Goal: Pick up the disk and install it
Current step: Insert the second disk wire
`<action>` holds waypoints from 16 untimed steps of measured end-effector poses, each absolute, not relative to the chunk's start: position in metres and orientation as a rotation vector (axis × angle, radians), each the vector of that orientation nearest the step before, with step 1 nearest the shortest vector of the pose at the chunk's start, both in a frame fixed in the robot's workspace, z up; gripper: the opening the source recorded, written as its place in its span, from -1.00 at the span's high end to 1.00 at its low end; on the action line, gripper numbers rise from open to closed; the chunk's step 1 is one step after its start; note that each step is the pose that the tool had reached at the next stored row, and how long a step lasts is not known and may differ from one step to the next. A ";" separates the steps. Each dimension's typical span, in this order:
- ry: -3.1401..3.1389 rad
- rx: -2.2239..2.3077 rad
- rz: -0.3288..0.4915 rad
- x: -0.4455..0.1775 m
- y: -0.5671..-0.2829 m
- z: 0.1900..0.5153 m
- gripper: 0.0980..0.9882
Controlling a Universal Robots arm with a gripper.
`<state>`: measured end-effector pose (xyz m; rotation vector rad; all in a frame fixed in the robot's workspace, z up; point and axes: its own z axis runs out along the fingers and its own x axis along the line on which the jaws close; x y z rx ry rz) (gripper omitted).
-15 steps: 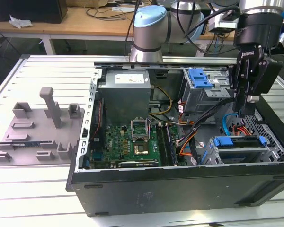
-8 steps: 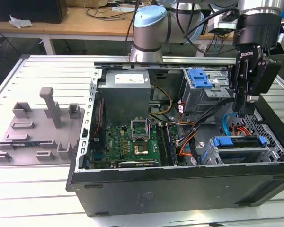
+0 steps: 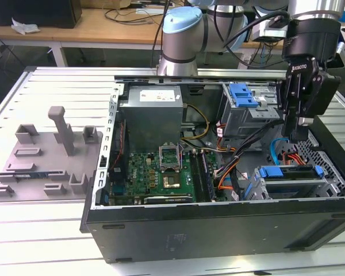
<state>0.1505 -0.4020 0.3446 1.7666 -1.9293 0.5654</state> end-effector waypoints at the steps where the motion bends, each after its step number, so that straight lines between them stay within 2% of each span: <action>1: -1.929 1.767 0.565 0.151 -0.402 0.344 0.38; 2: -1.929 1.767 0.565 0.151 -0.402 0.344 0.38; 3: -1.929 1.767 0.565 0.151 -0.402 0.344 0.67; 4: -1.929 1.767 0.565 0.151 -0.402 0.344 0.81; 5: -1.929 1.767 0.565 0.151 -0.402 0.343 0.86; 16: -1.956 1.778 0.574 0.150 -0.413 0.343 0.86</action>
